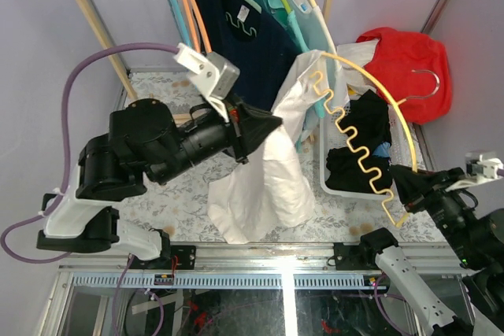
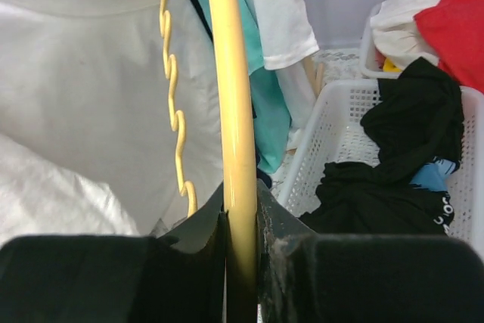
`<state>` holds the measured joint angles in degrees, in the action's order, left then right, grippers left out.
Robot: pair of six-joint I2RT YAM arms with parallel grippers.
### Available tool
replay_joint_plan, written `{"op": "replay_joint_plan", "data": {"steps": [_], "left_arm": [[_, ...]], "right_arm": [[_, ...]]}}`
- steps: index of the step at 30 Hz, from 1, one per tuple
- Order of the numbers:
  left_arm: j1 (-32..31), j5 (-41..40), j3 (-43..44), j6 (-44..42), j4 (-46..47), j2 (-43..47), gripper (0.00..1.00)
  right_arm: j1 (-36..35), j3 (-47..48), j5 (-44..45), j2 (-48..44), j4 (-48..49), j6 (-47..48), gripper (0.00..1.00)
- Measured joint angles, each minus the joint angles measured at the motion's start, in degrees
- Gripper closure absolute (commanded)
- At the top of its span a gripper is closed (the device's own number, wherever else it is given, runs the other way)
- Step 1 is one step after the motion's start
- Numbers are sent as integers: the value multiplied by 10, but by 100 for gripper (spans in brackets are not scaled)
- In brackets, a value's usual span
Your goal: Place the t-shirt on the hanger
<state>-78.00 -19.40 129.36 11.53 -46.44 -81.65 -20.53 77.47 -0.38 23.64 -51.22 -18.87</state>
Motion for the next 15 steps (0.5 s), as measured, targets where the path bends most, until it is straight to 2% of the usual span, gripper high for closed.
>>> {"op": "replay_joint_plan", "data": {"steps": [5, 7, 11, 15], "left_arm": [[4, -164, -115, 17, -23, 78, 93], [25, -214, -173, 31, -37, 109, 93], [108, -243, -291, 59, -56, 165, 93], [162, -237, -359, 73, -59, 197, 93]], "right_arm": [[0, 16, 35, -19, -22, -9, 100], [0, 13, 43, -24, -32, -14, 100], [0, -9, 39, -33, -38, -24, 100], [0, -37, 26, -34, -38, -35, 100]]}}
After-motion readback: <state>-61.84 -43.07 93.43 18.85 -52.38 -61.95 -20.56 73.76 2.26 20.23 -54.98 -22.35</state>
